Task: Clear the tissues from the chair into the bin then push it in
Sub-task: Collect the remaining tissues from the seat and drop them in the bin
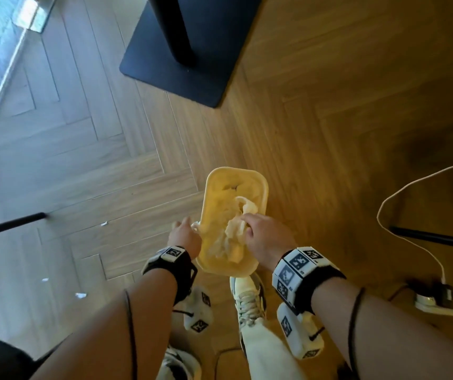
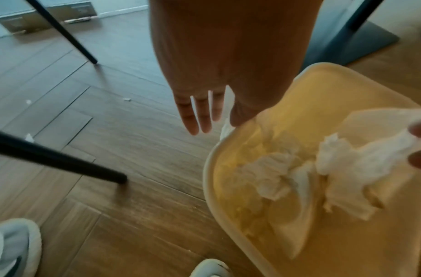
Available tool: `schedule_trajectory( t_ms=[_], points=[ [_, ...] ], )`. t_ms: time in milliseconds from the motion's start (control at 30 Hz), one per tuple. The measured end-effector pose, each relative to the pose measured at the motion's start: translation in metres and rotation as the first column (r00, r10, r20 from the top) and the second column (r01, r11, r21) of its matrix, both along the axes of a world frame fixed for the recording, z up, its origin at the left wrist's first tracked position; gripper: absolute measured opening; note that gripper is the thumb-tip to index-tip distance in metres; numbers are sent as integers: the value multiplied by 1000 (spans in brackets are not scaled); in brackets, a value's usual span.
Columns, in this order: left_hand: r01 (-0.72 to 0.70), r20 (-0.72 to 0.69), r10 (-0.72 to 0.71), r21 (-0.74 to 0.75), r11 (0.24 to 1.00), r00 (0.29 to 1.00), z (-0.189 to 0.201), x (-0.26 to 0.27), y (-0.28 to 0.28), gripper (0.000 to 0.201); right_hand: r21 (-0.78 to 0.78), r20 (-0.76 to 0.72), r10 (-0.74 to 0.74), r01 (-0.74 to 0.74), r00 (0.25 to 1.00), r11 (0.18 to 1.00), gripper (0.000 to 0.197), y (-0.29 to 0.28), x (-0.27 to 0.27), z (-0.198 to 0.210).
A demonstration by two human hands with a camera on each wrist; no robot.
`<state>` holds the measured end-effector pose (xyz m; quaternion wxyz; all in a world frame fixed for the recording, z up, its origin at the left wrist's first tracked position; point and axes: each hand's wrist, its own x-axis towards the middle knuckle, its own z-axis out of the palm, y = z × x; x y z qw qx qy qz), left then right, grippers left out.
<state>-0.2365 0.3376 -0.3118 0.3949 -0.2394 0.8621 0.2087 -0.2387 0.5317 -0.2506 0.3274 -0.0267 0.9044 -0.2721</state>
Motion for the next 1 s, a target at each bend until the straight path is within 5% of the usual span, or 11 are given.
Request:
schedule_trajectory(
  t_ms=[67, 200, 300, 367, 500, 633, 733, 1000],
  points=[
    [95, -36, -95, 2, 995, 995, -6, -1, 0, 23, -9, 3, -62, 62, 998, 998, 34, 6, 0, -3],
    [39, -111, -33, 54, 998, 993, 7, 2, -3, 19, 18, 28, -109, 109, 994, 994, 21, 14, 4, -4],
    [47, -295, -35, 34, 998, 955, 38, 4, 13, 13, 33, 15, -174, 173, 985, 984, 18, 14, 5, 2],
    [172, -412, -92, 161, 972, 907, 56, 8, 37, 8, 10, -7, -253, 253, 967, 967, 21, 13, 5, 6],
    [432, -167, -399, 310, 847, 902, 43, 28, 74, 19, -21, -13, -341, 341, 940, 940, 30, 14, 9, 12],
    [339, 90, -380, 301, 891, 921, 35, 31, 69, 32, 4, 89, -201, 202, 975, 979, 30, 12, 18, 19],
    [261, 29, -277, 253, 932, 961, 55, 32, 47, 39, 37, 175, -85, 80, 981, 996, 28, 5, 27, 26],
    [-119, -47, 134, 237, 964, 990, 160, 84, -60, 13, 1, 291, 254, -266, 922, 964, 25, -75, 48, 87]
  ],
)
